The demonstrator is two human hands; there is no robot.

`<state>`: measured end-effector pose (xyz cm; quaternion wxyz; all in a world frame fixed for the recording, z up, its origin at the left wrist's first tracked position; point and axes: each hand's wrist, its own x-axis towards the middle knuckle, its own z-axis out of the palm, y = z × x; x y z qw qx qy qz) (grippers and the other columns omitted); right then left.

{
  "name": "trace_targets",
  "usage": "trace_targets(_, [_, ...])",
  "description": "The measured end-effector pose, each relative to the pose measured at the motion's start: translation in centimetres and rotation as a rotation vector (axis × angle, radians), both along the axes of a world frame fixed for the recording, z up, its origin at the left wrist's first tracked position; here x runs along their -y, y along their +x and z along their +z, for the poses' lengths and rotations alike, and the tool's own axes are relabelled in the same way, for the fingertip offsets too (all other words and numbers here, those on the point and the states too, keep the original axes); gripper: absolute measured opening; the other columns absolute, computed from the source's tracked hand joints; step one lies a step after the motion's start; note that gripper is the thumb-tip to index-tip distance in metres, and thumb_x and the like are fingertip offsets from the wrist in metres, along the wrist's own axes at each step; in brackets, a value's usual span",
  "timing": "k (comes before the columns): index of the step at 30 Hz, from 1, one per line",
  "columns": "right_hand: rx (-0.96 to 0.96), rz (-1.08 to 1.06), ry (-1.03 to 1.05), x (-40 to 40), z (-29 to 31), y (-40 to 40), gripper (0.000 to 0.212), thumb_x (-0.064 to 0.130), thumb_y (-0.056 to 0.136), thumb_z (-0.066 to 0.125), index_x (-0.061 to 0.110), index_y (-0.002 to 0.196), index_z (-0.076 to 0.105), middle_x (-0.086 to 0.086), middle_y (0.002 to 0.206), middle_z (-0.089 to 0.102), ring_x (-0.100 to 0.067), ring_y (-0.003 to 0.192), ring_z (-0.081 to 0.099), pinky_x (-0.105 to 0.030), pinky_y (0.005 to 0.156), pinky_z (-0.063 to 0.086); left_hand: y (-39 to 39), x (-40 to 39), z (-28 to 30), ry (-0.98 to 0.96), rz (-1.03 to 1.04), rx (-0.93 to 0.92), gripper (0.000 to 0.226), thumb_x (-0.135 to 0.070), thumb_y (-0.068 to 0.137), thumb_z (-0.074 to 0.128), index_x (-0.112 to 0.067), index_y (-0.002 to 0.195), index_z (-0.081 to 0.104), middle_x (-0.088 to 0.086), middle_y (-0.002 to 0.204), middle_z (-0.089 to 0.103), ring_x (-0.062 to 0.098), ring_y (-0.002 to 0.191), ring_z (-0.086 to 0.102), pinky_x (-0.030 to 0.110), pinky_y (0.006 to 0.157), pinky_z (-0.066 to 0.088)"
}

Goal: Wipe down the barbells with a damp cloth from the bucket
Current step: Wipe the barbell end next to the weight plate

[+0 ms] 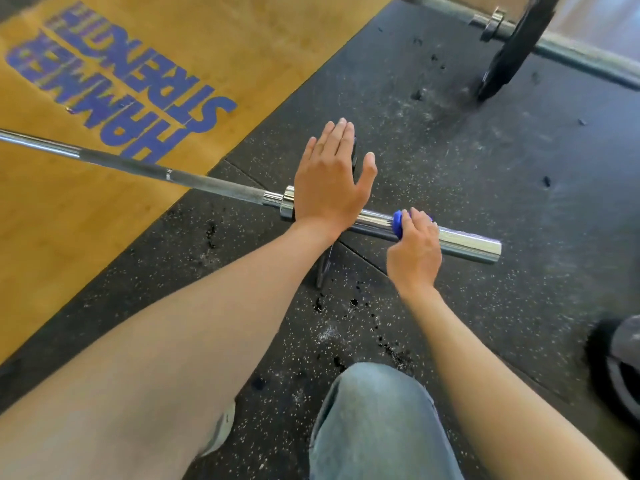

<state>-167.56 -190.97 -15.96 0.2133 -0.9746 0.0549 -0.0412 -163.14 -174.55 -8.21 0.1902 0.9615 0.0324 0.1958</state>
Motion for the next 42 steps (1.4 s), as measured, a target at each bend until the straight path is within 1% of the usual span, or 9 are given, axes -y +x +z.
trace_targets(6, [-0.047,0.577,-0.134,-2.8,0.4,0.8,0.079,-0.004,0.085,0.057,0.01,0.158,0.031,-0.006,0.166,0.027,-0.028,0.153,0.022,-0.039,0.126,0.018,-0.7,0.0,0.3,0.0,-0.007,-0.002,0.062,-0.046,0.104,0.03,-0.009,0.15,0.049,0.006,0.156,0.047,0.02,0.148,0.038,0.04,0.124,0.027])
trace_targets(11, [-0.053,0.168,-0.132,-2.8,0.6,0.0,0.075,-0.011,0.081,0.056,0.002,0.153,0.038,-0.014,0.159,0.037,-0.033,0.149,0.028,-0.039,0.126,0.016,-0.8,0.3,0.0,-0.021,-0.009,0.02,0.061,-0.046,0.104,0.032,-0.009,0.147,0.053,0.006,0.153,0.051,0.021,0.146,0.042,0.039,0.122,0.031])
trace_targets(16, [0.045,0.511,-0.116,-4.8,-0.1,0.2,0.068,-0.007,0.078,0.066,0.004,0.144,0.051,-0.016,0.148,0.051,-0.039,0.141,0.041,-0.05,0.118,0.035,-1.5,0.7,-0.1,-0.018,0.016,0.014,0.059,-0.044,0.105,0.032,-0.009,0.15,0.049,0.007,0.156,0.047,0.021,0.148,0.038,0.041,0.123,0.027])
trace_targets(21, [-0.023,0.153,-0.141,-2.3,-0.3,-1.0,0.069,-0.005,0.085,0.059,0.002,0.151,0.041,-0.015,0.157,0.041,-0.032,0.148,0.031,-0.039,0.126,0.017,-3.0,0.5,-0.6,0.052,0.045,0.022,0.06,-0.042,0.105,0.033,-0.008,0.153,0.044,0.007,0.159,0.042,0.023,0.15,0.035,0.045,0.124,0.025])
trace_targets(26, [0.022,0.594,-0.097,-3.9,-0.1,-1.0,0.068,0.001,0.088,0.061,0.009,0.152,0.041,-0.009,0.159,0.039,-0.033,0.147,0.034,-0.045,0.121,0.029,-5.0,0.4,-1.1,0.128,0.07,-0.01,0.062,-0.044,0.107,0.029,-0.009,0.158,0.033,0.005,0.165,0.031,0.021,0.155,0.023,0.047,0.125,0.02])
trace_targets(31, [-0.025,0.294,-0.081,-3.4,0.0,-3.5,0.072,-0.003,0.082,0.06,0.002,0.151,0.04,-0.017,0.158,0.039,-0.036,0.147,0.033,-0.044,0.125,0.022,-8.1,-0.1,-1.8,0.156,0.084,0.028,0.061,-0.04,0.105,0.038,-0.01,0.158,0.034,0.005,0.165,0.032,0.023,0.155,0.023,0.048,0.124,0.024])
trace_targets(35, [0.088,0.585,-0.057,-4.6,-1.0,-5.2,0.07,0.006,0.092,0.058,0.006,0.156,0.033,-0.017,0.161,0.033,-0.034,0.151,0.027,-0.048,0.123,0.025,-10.8,-0.3,-2.4,0.132,0.074,0.056,0.062,-0.038,0.104,0.044,-0.009,0.158,0.035,0.006,0.165,0.032,0.024,0.155,0.023,0.046,0.125,0.022])
trace_targets(39, [0.0,0.271,0.01,-4.1,-1.0,-5.7,0.072,-0.007,0.084,0.058,0.003,0.152,0.04,-0.016,0.161,0.035,-0.032,0.152,0.027,-0.044,0.126,0.019,-11.7,-0.3,-2.7,0.116,0.058,0.078,0.063,-0.038,0.103,0.045,-0.008,0.157,0.036,0.007,0.165,0.032,0.024,0.155,0.023,0.046,0.123,0.025])
trace_targets(42, [0.082,0.475,-0.061,-4.6,-1.0,-5.9,0.065,0.002,0.09,0.064,0.004,0.151,0.041,-0.017,0.157,0.041,-0.034,0.148,0.033,-0.045,0.123,0.026,-12.3,0.0,-2.7,0.107,0.05,0.073,0.064,-0.038,0.103,0.045,-0.007,0.157,0.035,0.007,0.165,0.031,0.024,0.155,0.022,0.045,0.124,0.024])
